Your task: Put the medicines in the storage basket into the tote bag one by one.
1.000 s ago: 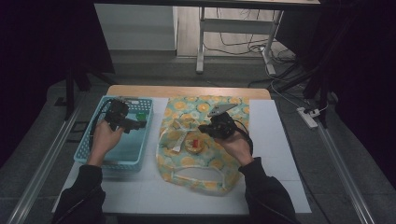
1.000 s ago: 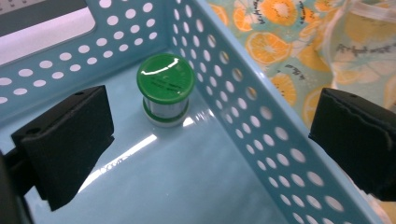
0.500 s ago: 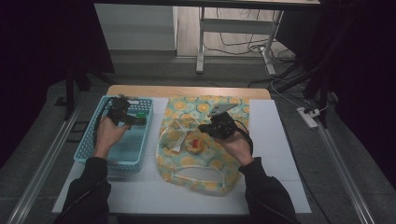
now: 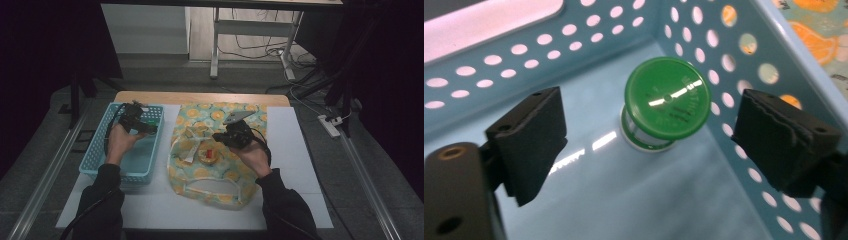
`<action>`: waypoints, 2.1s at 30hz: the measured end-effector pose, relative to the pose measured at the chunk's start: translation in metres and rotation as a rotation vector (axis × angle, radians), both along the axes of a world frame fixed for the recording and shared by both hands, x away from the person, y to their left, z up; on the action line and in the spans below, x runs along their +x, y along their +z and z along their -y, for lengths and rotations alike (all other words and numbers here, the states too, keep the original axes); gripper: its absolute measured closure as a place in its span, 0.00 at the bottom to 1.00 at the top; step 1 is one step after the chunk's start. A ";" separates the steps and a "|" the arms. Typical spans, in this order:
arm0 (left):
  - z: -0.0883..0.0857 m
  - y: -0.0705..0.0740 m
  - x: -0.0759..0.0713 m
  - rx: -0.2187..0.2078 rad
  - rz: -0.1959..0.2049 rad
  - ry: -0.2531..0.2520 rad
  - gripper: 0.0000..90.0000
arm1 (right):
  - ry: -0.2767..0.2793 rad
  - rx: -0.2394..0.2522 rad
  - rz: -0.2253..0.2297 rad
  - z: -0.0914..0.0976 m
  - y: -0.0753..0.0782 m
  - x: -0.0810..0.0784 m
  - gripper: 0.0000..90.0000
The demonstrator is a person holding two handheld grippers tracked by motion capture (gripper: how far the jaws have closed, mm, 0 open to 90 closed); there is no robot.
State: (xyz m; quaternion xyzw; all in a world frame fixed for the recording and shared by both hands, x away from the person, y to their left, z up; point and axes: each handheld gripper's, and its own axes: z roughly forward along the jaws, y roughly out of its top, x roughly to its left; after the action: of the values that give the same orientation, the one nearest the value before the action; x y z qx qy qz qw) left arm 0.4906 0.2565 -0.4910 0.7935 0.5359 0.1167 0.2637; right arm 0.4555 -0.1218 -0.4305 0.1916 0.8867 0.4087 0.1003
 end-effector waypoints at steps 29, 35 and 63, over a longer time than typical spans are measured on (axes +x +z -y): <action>0.009 -0.002 0.007 0.012 -0.039 0.011 0.58 | 0.002 -0.004 0.003 0.000 0.000 -0.001 1.00; 0.002 0.001 0.003 -0.001 -0.029 0.025 0.58 | 0.000 -0.001 0.005 0.000 0.000 -0.001 1.00; -0.005 0.045 -0.031 -0.057 0.051 -0.047 0.58 | -0.006 0.011 0.009 0.003 0.001 0.000 1.00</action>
State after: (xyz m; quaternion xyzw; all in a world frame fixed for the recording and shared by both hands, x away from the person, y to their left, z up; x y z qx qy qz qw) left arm 0.4597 0.2620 -0.4463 0.7947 0.5136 0.1152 0.3023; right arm 0.4554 -0.1247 -0.4292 0.1928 0.8835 0.4140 0.1044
